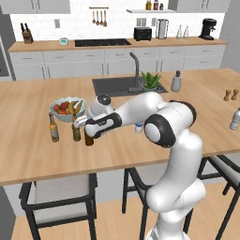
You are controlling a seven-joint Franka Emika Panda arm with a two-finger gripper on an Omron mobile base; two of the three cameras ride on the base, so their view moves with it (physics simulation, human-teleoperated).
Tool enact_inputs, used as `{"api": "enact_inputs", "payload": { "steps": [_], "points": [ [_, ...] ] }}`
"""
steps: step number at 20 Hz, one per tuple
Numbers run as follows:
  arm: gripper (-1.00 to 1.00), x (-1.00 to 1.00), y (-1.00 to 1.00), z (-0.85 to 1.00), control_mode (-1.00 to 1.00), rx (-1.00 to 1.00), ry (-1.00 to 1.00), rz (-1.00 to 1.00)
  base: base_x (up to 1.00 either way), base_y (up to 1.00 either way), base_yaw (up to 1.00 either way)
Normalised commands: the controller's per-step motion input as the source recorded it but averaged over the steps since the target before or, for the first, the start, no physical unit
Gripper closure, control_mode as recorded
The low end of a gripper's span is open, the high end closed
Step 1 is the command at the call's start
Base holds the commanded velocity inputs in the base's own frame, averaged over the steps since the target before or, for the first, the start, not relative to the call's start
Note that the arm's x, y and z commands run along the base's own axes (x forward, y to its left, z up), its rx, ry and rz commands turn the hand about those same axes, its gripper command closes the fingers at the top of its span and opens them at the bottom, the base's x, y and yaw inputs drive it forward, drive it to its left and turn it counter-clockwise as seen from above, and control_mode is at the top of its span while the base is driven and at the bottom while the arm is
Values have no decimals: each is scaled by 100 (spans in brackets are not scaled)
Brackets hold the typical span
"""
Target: Move the plastic bottles in the middle to the plastics group, and the glass bottles in the middle to the glass group.
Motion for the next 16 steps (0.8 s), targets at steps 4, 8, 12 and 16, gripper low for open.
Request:
{"api": "enact_inputs", "payload": {
  "steps": [4, 8, 12, 16],
  "points": [
    [100, 37, 0, -1, -100, 0, 0, 0, 0, 0, 0],
    [100, 9, 5, -14, -100, 0, -2, 0, 0, 0, 0],
    [100, 6, 17, -3, -100, 0, -4, 0, 0, 0, 0],
    [100, 0, 5, -5, -100, 0, -2, 0, 0, 0, 0]
  ]
}}
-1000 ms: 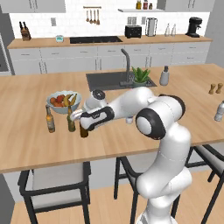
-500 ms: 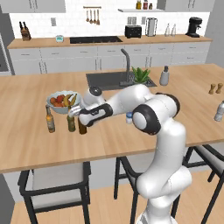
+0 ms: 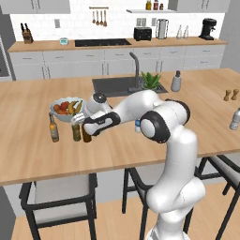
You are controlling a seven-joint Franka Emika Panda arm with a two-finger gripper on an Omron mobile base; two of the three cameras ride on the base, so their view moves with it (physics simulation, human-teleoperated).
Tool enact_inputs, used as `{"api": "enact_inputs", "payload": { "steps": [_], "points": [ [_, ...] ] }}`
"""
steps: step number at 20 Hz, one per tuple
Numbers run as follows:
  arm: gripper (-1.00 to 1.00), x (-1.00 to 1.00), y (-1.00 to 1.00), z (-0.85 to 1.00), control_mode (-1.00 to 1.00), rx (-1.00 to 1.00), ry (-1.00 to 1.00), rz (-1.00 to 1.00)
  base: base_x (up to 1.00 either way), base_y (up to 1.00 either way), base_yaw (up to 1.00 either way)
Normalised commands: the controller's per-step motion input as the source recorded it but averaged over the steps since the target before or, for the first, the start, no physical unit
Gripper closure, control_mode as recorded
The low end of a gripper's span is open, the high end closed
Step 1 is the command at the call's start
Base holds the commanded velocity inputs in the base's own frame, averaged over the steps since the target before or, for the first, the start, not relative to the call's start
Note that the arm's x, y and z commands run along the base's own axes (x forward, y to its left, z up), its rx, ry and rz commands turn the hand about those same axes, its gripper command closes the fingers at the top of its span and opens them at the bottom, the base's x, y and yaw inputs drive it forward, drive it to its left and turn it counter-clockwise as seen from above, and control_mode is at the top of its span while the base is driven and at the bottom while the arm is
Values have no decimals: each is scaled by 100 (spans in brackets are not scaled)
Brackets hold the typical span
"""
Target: Move the plastic bottles in the middle to the plastics group, and the glass bottles in the middle to the glass group.
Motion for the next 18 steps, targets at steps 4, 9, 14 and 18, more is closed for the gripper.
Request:
{"api": "enact_inputs", "payload": {
  "steps": [4, 9, 14, 18],
  "points": [
    [100, 0, 0, -23, -100, 0, 0, 2, 0, 0, 0],
    [100, -4, 0, -23, -100, 0, -4, 1, 0, 0, 0],
    [100, -4, 0, -13, -100, 7, -9, 0, 0, 0, 0],
    [100, -5, 0, -1, -100, 4, -1, 0, 0, 0, 0]
  ]
}}
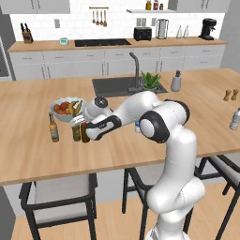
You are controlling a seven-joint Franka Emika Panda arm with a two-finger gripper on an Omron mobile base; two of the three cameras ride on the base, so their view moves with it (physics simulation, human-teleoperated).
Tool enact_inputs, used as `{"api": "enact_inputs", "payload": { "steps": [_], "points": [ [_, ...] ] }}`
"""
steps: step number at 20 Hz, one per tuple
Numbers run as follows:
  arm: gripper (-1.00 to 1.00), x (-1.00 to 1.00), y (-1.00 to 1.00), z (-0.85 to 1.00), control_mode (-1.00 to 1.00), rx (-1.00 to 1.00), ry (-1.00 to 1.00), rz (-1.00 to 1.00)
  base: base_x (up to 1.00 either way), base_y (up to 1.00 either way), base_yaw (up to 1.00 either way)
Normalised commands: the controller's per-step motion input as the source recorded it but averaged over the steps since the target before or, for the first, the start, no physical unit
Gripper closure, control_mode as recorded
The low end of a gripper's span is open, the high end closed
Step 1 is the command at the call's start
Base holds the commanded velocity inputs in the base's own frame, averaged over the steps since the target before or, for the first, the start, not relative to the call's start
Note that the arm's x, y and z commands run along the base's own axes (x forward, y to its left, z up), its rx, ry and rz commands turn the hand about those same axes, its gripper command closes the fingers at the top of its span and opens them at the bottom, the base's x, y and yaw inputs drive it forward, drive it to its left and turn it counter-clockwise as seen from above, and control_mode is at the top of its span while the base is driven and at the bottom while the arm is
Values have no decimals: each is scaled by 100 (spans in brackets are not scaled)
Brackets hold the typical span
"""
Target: Move the plastic bottles in the middle to the plastics group, and the glass bottles in the middle to the glass group.
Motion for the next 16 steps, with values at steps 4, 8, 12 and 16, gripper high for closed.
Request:
{"api": "enact_inputs", "payload": {
  "steps": [4, 8, 12, 16],
  "points": [
    [-100, 0, 0, 0, -100, 0, 0, 0, 0, 0, 0],
    [-100, -5, 0, 7, -100, 0, -1, 0, 0, 0, 0],
    [-100, -23, 0, 42, -100, 0, -12, 0, 0, 0, 0],
    [-100, -46, -5, 44, -100, 0, -9, 0, 0, 0, 0]
  ]
}}
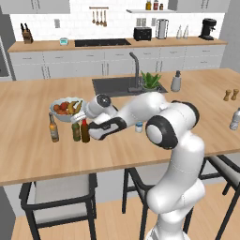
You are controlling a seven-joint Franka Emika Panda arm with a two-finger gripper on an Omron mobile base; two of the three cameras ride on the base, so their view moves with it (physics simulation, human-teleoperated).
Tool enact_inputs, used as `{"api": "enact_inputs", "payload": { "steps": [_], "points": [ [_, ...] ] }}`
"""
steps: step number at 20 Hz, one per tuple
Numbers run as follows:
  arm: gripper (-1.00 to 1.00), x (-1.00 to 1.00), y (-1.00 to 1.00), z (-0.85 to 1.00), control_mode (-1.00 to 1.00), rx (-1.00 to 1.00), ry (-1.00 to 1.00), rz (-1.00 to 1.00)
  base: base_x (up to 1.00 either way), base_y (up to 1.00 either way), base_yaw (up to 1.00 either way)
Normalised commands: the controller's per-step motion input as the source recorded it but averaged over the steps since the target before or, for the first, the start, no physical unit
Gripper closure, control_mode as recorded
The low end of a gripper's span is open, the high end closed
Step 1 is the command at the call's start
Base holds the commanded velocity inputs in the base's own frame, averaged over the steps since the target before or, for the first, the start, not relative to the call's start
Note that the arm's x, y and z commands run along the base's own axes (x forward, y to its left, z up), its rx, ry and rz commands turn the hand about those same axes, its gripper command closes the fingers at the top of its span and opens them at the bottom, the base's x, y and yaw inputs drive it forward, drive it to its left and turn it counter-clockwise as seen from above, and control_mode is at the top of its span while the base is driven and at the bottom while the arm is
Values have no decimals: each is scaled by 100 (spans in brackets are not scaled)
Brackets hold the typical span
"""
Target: Move the plastic bottles in the middle to the plastics group, and the glass bottles in the middle to the glass group.
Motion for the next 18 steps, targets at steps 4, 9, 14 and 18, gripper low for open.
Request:
{"api": "enact_inputs", "payload": {
  "steps": [4, 9, 14, 18],
  "points": [
    [-100, -81, -30, 45, -100, 0, -1, 0, 0, 0, 0],
    [-100, -95, -82, 12, -100, 0, 1, -6, 0, 0, 0],
    [-100, -58, -100, 67, -100, 6, 0, -10, 0, 0, 0],
    [-100, -19, -100, 98, -100, 3, 9, -7, 0, 0, 0]
  ]
}}
